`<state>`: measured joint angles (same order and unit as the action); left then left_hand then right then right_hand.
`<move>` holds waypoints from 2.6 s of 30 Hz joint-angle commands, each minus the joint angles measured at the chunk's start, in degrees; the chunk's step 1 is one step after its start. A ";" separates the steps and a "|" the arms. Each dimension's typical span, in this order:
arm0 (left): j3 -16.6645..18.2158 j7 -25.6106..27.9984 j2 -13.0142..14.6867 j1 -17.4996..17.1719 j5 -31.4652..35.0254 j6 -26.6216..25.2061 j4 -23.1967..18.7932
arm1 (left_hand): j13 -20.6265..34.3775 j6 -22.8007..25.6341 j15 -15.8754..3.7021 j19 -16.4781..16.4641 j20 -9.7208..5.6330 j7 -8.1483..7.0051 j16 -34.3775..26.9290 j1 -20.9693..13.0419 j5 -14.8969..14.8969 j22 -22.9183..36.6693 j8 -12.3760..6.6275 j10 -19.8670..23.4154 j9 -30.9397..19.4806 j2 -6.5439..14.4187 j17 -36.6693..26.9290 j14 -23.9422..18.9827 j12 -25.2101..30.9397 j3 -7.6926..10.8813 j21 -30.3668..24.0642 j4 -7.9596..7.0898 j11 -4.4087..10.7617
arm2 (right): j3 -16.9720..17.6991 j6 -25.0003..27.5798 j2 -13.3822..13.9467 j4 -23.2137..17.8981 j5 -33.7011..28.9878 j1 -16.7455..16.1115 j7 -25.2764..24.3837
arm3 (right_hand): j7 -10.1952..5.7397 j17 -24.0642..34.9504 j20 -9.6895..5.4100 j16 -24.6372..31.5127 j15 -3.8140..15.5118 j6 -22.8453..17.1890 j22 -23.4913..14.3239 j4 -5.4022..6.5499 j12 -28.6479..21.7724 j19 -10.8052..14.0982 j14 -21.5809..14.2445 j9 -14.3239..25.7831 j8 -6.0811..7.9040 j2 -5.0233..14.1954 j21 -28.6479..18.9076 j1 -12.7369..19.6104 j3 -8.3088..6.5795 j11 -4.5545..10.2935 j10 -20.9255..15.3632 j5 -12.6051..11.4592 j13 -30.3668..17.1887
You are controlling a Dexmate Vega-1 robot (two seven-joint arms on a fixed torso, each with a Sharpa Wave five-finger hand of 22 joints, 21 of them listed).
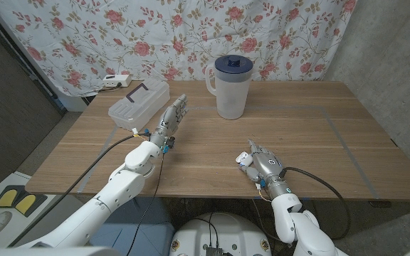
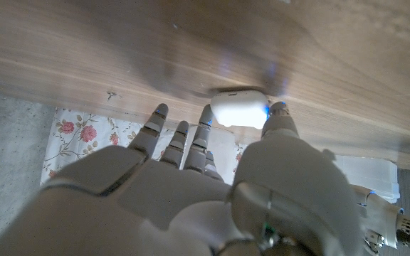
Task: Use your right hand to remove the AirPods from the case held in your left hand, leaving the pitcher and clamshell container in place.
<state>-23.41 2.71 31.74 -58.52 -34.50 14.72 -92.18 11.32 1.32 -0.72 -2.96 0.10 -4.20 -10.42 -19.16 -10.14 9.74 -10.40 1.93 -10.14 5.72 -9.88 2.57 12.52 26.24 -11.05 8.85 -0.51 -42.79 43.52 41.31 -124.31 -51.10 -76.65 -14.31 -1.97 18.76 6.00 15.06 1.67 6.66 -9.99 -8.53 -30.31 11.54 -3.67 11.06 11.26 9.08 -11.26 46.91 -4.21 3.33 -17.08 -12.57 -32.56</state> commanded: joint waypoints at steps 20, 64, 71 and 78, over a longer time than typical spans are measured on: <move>0.08 -0.13 0.09 -0.55 -0.31 0.45 -0.32 | 0.24 -0.53 -0.02 0.24 0.06 0.00 0.06 -0.70 -0.01 0.28 -0.20 0.12 -0.12 0.03 -0.06 0.32 0.05 0.02 -0.05 -0.20 0.07 | 0.23 -1.37 -0.30 0.74 0.51 -0.62 -2.52 | -0.93 0.96 -2.17 0.87 2.44 -0.44 -0.08 -0.55 -2.21 0.99 -1.86 0.07 0.33 1.18 -0.46 4.61 -3.75 3.62 -2.16 -1.71 -1.39; -1.12 -4.18 -2.55 -0.56 -2.51 4.85 3.32 | 0.28 -4.15 -0.02 0.54 0.20 0.87 0.09 -0.16 0.13 0.28 0.56 0.29 -0.10 -0.52 -0.12 0.57 0.10 -0.58 0.02 -0.42 0.23 | 10.96 -14.94 -2.64 -1.94 21.36 -3.39 -16.25 | -0.25 1.96 -1.64 1.70 2.62 -3.88 -0.04 -0.16 -4.92 2.36 -4.25 0.07 0.51 -0.34 -0.31 6.10 -5.63 4.20 -4.77 -3.38 -2.82; -1.85 -4.52 -4.40 -0.01 -1.59 7.79 4.90 | 0.28 -4.39 -0.01 0.59 0.25 0.63 0.10 -0.27 0.06 0.28 0.27 0.46 -0.09 -0.31 -0.10 0.63 0.16 -0.50 0.02 -0.40 0.28 | 11.72 -15.91 -3.22 -1.96 23.26 -2.43 -17.01 | -0.23 2.06 -1.57 1.70 2.57 -4.00 -0.04 -0.10 -5.12 2.33 -4.31 0.07 0.43 -0.44 -0.25 6.17 -5.74 4.29 -4.82 -3.57 -2.94; -2.54 -3.82 -4.75 0.11 0.32 8.39 4.17 | 0.30 -0.97 -0.05 0.66 0.22 0.04 0.08 -0.37 0.00 0.27 -1.04 0.39 -0.12 -0.27 -0.08 0.63 0.13 -0.51 0.02 -0.34 0.31 | 13.29 -17.46 -2.58 -2.81 24.83 -1.51 -17.46 | -0.42 2.30 -1.79 1.72 2.77 -4.39 -0.06 0.07 -5.47 2.23 -4.40 0.07 0.35 -0.57 -0.18 6.15 -5.93 4.51 -4.97 -3.97 -3.18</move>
<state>-24.99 -1.33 28.46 -58.71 -36.23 20.74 -88.44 11.32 -0.87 -0.72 -2.63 0.40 -3.79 -10.42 -19.15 -10.14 9.74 -10.86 2.16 -10.14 5.72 -9.89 2.57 12.52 25.75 -11.05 8.36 -0.29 -31.57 28.26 38.43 -126.33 -29.16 -79.55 -30.89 -2.45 20.88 4.08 16.37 2.05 2.65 -9.87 -8.51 -35.00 13.65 -7.73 11.08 11.66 8.28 -11.48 52.93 -9.60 4.87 -19.03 -16.13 -35.44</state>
